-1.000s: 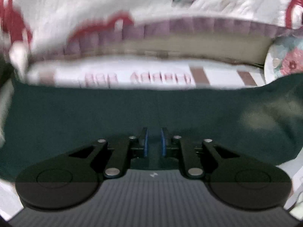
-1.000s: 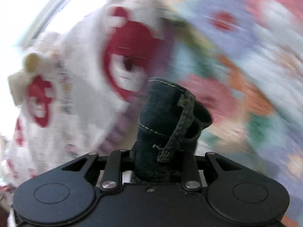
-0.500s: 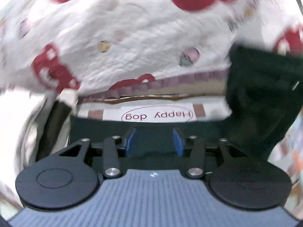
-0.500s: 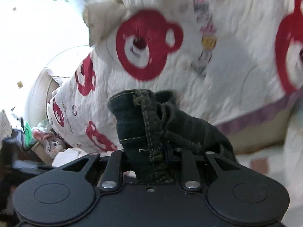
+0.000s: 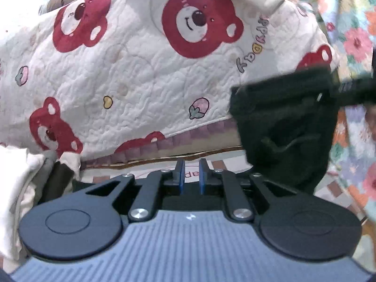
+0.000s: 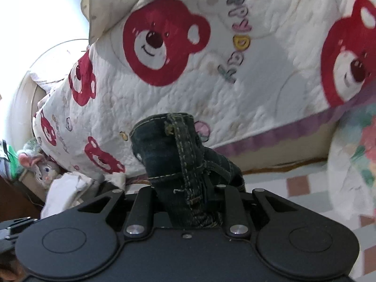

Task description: Fold clothes

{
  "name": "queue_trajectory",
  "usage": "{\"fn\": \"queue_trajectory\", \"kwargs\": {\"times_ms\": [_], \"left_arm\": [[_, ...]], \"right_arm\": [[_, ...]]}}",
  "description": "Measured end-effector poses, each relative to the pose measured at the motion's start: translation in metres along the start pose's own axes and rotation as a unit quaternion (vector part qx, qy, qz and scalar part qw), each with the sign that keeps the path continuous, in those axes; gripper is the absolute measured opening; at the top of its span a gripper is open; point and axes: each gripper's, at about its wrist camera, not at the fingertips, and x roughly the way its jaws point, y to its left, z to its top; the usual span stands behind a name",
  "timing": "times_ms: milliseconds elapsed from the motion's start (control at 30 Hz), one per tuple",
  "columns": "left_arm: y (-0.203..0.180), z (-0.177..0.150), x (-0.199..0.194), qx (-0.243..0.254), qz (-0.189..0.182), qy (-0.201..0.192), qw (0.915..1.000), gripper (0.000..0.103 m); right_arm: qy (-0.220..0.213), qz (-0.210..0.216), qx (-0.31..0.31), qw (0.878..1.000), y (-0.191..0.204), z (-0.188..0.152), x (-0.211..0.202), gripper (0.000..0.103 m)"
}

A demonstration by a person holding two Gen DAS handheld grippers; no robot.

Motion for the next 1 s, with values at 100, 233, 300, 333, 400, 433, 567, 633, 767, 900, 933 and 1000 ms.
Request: {"fn": "queue_trajectory", "kwargs": {"times_ms": [100,233,300,333,400,433,567,633,767,900,933,1000], "left_arm": [[0.022,-0.018,0.022,-0.053,-0.027,0.006,0.9982,0.012],[0.070,-0.049,0.066,-0.163,-0.030,0.039,0.9855,0.009],[0.087,-0.065,0.076,-0.191,-0.056,0.042,0.9790,0.009],[0.093,-0.073,0.079,-0.195,-0.069,0.045,0.9774,0.009],[0.110,-0.085,0.085,-0.218,-0.113,0.042,0.9685,0.009],[0.120,-0.089,0.088,-0.235,-0.133,0.040,0.9619,0.009],[0.162,-0.107,0.101,-0.292,-0.154,0.019,0.9438,0.012],[0.187,-0.121,0.106,-0.340,-0.162,0.018,0.9260,0.012],[0.223,-0.140,0.122,-0.442,-0.181,0.029,0.8779,0.035],[0.224,-0.136,0.133,-0.444,-0.197,0.027,0.8735,0.039],[0.225,-0.136,0.133,-0.444,-0.199,0.024,0.8730,0.039],[0.227,-0.135,0.132,-0.437,-0.187,0.018,0.8795,0.039]], "right_arm": [[0.005,-0.015,-0.010,1.000,0.003,0.005,0.010,0.024],[0.022,-0.049,-0.026,0.998,0.034,0.003,0.057,0.024],[0.028,-0.066,-0.045,0.996,0.055,-0.002,0.084,0.024],[0.027,-0.069,-0.053,0.996,0.066,-0.006,0.097,0.024],[0.011,-0.053,-0.063,0.997,0.088,-0.021,0.122,0.023],[-0.005,-0.048,-0.070,0.996,0.100,-0.031,0.132,0.023],[-0.008,-0.027,-0.119,0.993,0.146,-0.074,0.174,0.022],[0.012,-0.018,-0.123,0.992,0.163,-0.091,0.190,0.022],[0.020,0.008,-0.148,0.989,0.186,-0.120,0.210,0.021],[-0.005,0.000,-0.199,0.980,0.203,-0.140,0.226,0.021],[-0.014,-0.003,-0.200,0.980,0.205,-0.141,0.229,0.021],[-0.031,-0.009,-0.203,0.979,0.209,-0.142,0.233,0.019]]}}
